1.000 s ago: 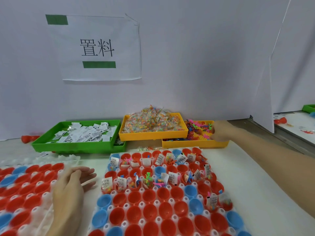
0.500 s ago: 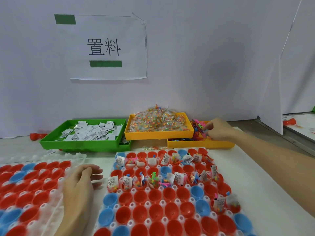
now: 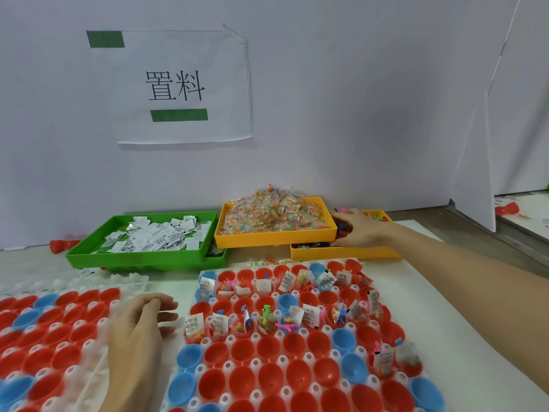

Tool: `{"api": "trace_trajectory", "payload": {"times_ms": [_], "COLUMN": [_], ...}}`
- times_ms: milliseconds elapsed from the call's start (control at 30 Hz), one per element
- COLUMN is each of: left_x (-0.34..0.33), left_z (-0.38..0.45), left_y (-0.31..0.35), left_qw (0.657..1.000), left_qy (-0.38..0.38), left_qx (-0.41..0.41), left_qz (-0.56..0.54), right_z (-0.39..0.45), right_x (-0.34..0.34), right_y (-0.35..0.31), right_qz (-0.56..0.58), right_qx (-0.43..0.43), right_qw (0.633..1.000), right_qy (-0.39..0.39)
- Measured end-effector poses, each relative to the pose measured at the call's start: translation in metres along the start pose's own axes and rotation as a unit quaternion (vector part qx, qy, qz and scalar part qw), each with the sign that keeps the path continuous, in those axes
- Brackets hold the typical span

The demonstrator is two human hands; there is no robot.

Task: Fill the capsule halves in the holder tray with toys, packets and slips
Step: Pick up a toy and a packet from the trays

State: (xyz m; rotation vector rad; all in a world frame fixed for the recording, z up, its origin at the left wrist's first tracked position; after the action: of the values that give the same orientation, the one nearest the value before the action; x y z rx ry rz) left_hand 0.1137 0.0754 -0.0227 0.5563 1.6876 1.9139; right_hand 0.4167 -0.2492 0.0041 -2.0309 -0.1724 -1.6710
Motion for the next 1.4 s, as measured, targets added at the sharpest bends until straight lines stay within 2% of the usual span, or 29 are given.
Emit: {"api": "trace_trajectory", "payload": {"times_ms": [100, 200, 400, 433, 533, 667, 800, 967, 1167, 1400], "left_x": [0.000, 0.001, -0.001, -0.001, 0.000, 0.001, 0.000, -0.001, -0.001, 0.000], "left_z": [0.000, 0.000, -0.001, -0.001, -0.001, -0.001, -0.002, -0.003, -0.004, -0.003], "left_y": [0.000, 0.000, 0.002, 0.002, 0.001, 0.001, 0.002, 0.004, 0.004, 0.004], "left_qw": [1.000, 1.000, 1.000, 1.000, 1.000, 1.000, 1.000, 1.000, 1.000, 1.000], "left_qy": [0.001, 0.001, -0.002, -0.003, -0.002, 0.004, 0.005, 0.003, 0.004, -0.002], "left_qx": [0.001, 0.000, -0.002, -0.002, -0.002, 0.005, 0.003, 0.000, -0.002, -0.007], "left_qz": [0.000, 0.000, -0.001, 0.000, 0.003, 0.000, 0.003, 0.007, 0.013, 0.019], "right_z": [0.000, 0.000, -0.002, -0.001, -0.002, -0.007, -0.014, -0.019, -0.018, -0.028], "right_x": [0.004, 0.018, 0.035, 0.034, 0.017, 0.025, 0.034, 0.043, 0.038, 0.046], "right_y": [-0.001, 0.002, 0.018, 0.013, -0.009, 0.001, 0.009, 0.015, 0.028, 0.037], "right_qz": [-0.002, -0.038, -0.072, -0.073, -0.021, -0.079, -0.101, -0.041, 0.130, 0.202], "right_qx": [0.015, 0.030, -0.012, 0.001, 0.070, 0.041, 0.028, 0.026, 0.012, -0.005], "right_qw": [1.000, 0.998, 0.990, 0.990, 0.996, 0.990, 0.985, 0.980, 0.970, 0.946], "right_qy": [-0.002, 0.044, 0.122, 0.123, 0.057, 0.113, 0.136, 0.194, 0.207, 0.254]}}
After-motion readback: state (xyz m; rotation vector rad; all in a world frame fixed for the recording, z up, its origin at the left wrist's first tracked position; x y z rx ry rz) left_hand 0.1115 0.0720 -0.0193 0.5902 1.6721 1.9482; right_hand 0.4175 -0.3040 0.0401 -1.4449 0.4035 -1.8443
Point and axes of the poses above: each hand's wrist, its own z-axis towards the middle knuckle, its own x-axis out of the back of the hand, y = z × x, the point moved 9 cm from there along z, towards the middle knuckle, and after that the axes turned 2 degrees about -z, right-handed, at the moved point
